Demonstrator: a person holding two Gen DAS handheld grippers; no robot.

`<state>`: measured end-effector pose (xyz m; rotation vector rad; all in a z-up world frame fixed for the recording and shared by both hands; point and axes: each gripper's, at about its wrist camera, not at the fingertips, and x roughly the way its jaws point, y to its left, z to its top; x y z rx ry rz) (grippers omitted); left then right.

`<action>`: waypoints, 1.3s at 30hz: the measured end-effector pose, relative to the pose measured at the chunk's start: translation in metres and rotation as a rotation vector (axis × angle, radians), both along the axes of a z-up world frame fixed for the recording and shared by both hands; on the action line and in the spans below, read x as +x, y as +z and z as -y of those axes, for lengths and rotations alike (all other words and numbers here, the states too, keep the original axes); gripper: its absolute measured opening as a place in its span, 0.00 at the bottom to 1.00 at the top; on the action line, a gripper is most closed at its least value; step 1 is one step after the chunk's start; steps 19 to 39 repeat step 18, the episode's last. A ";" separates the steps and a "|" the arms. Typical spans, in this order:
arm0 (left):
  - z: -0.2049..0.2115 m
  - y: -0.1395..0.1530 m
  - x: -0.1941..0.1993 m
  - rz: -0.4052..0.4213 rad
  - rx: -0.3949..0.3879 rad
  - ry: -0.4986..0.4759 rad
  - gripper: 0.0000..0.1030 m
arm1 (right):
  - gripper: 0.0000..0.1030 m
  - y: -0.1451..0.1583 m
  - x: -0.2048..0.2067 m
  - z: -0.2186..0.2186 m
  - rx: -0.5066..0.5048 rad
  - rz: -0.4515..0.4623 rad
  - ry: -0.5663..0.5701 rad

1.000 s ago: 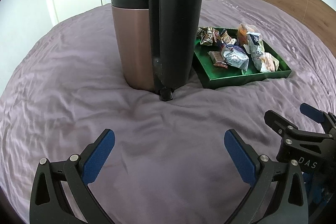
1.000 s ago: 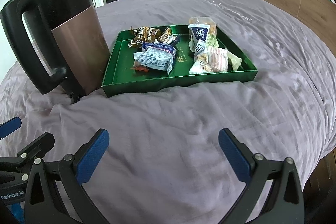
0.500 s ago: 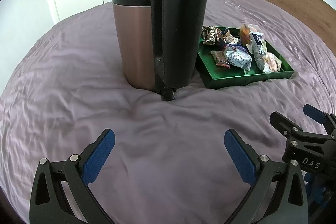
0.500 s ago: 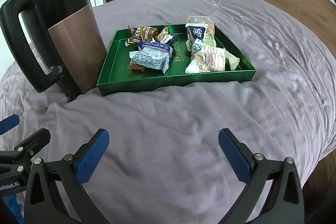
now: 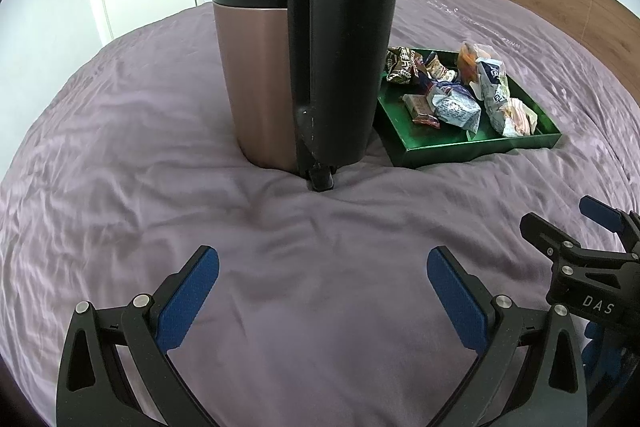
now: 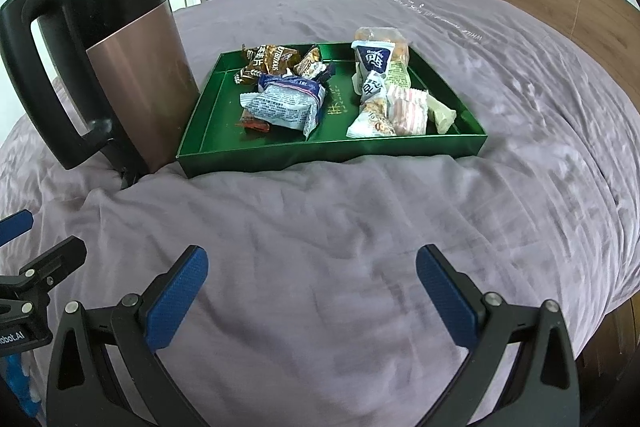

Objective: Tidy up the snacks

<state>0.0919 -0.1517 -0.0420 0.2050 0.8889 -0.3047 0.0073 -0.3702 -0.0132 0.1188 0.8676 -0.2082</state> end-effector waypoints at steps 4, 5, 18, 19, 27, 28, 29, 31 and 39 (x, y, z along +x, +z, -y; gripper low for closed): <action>0.001 0.000 0.000 -0.002 -0.003 0.001 0.99 | 1.00 0.000 0.001 0.000 -0.003 0.003 0.007; 0.001 0.000 0.000 -0.002 -0.003 0.001 0.99 | 1.00 0.000 0.002 0.001 -0.003 0.003 0.009; 0.004 0.001 0.001 0.004 -0.008 0.002 0.99 | 1.00 0.000 0.002 -0.003 0.004 0.005 0.027; 0.004 0.001 0.001 0.004 -0.008 0.002 0.99 | 1.00 0.000 0.002 -0.003 0.004 0.005 0.027; 0.004 0.001 0.001 0.004 -0.008 0.002 0.99 | 1.00 0.000 0.002 -0.003 0.004 0.005 0.027; 0.004 0.001 0.001 0.004 -0.008 0.002 0.99 | 1.00 0.000 0.002 -0.003 0.004 0.005 0.027; 0.004 0.001 0.001 0.004 -0.008 0.002 0.99 | 1.00 0.000 0.002 -0.003 0.004 0.005 0.027; 0.004 0.001 0.001 0.004 -0.008 0.002 0.99 | 1.00 0.000 0.002 -0.003 0.004 0.005 0.027; 0.004 0.001 0.001 0.004 -0.008 0.002 0.99 | 1.00 0.000 0.002 -0.003 0.004 0.005 0.027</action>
